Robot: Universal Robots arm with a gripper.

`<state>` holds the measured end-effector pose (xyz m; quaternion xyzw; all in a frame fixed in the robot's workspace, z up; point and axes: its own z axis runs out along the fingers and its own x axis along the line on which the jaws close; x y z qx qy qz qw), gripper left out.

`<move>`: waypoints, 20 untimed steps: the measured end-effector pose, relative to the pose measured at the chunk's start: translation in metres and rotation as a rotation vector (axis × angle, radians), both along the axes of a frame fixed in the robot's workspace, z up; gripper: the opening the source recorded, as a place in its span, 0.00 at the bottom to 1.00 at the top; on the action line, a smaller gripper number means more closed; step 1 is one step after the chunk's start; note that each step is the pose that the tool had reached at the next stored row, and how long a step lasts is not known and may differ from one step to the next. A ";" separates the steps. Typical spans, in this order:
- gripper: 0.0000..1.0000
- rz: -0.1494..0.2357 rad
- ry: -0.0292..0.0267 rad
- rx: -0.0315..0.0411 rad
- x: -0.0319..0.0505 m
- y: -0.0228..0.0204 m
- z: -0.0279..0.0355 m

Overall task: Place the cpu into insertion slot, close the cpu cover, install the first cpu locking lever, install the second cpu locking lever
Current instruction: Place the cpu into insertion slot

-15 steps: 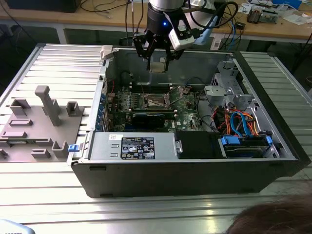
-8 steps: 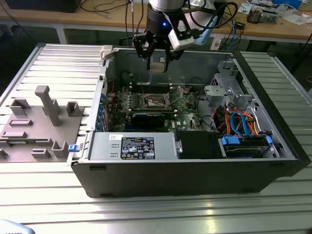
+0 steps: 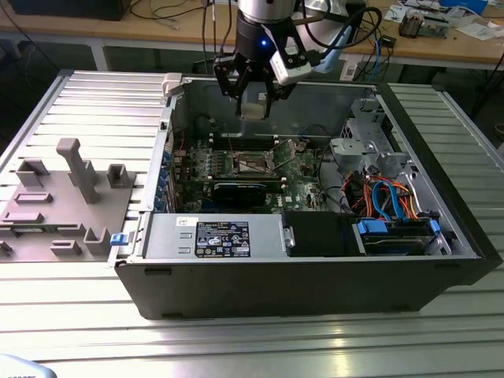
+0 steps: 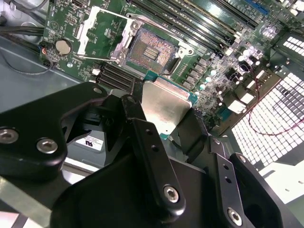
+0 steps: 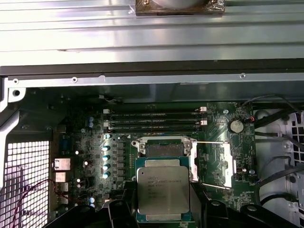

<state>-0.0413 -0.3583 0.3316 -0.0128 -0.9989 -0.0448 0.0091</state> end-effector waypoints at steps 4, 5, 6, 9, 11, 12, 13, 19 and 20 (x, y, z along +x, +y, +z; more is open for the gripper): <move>0.54 0.000 0.0001 -0.0011 -0.0003 0.0000 -0.0025; 0.54 0.000 0.0000 -0.0012 -0.0005 0.0000 -0.0030; 0.54 0.000 0.0000 -0.0012 -0.0006 0.0000 -0.0044; 0.54 0.002 0.0000 -0.0055 -0.0006 0.0000 -0.0078; 0.54 0.018 -0.0001 -0.0209 -0.0005 0.0000 -0.0090; 0.54 0.025 0.0000 -0.0254 -0.0003 0.0001 -0.0093; 0.54 0.032 -0.0002 -0.0271 -0.0001 0.0001 -0.0098; 0.54 0.068 -0.0001 -0.0278 0.0075 0.0032 -0.0173; 0.54 0.068 0.0000 -0.0277 0.0079 0.0035 -0.0180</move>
